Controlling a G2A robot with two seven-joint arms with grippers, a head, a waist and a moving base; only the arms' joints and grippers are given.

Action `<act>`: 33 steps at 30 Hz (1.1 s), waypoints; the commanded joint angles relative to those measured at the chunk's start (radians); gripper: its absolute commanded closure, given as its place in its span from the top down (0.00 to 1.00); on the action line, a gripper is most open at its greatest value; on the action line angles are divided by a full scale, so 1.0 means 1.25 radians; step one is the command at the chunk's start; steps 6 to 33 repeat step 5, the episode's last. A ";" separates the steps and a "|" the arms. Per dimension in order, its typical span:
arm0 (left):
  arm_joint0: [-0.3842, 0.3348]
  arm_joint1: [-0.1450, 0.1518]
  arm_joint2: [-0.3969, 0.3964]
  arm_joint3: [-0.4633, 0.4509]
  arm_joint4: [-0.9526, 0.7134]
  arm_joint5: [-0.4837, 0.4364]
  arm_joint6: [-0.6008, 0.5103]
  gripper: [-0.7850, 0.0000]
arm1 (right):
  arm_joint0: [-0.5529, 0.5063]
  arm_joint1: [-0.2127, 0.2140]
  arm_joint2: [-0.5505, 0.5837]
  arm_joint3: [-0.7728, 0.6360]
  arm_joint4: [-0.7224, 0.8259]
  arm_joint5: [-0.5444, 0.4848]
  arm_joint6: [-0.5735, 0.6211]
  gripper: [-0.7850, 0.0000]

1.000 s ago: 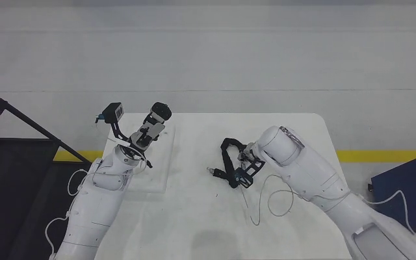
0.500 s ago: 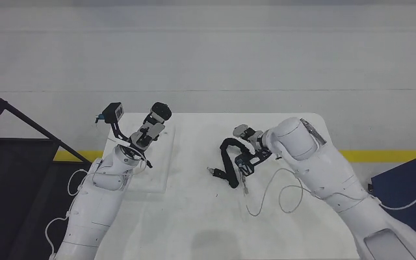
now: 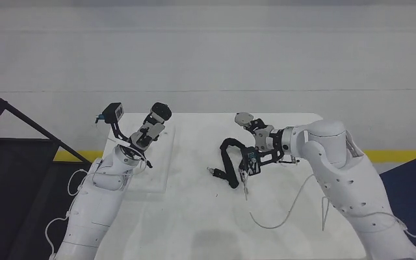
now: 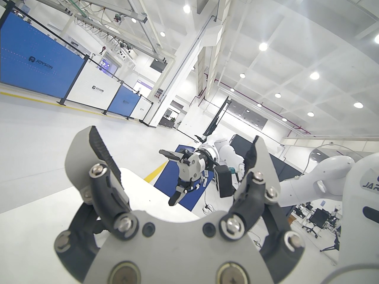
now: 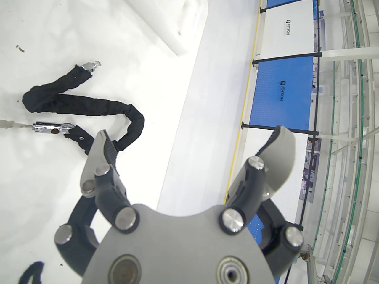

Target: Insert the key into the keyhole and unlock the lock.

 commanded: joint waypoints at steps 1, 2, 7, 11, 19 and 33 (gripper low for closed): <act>0.000 0.000 0.000 0.000 0.000 0.000 0.000 1.00 | 0.000 0.000 0.000 0.000 0.000 0.000 0.000 1.00; 0.000 0.000 0.000 0.000 0.000 0.000 0.000 1.00 | 0.000 0.000 0.000 0.000 0.000 0.000 0.000 1.00; 0.001 0.000 0.000 -0.001 0.002 0.001 0.000 1.00 | -0.002 0.000 0.001 0.000 0.002 0.002 0.001 1.00; 0.001 0.000 0.000 -0.001 0.002 0.001 0.000 1.00 | -0.002 0.000 0.001 0.000 0.002 0.002 0.001 1.00; 0.001 0.000 0.000 -0.001 0.002 0.001 0.000 1.00 | -0.002 0.000 0.001 0.000 0.002 0.002 0.001 1.00; 0.001 0.000 0.000 -0.001 0.002 0.001 0.000 1.00 | -0.002 0.000 0.001 0.000 0.002 0.002 0.001 1.00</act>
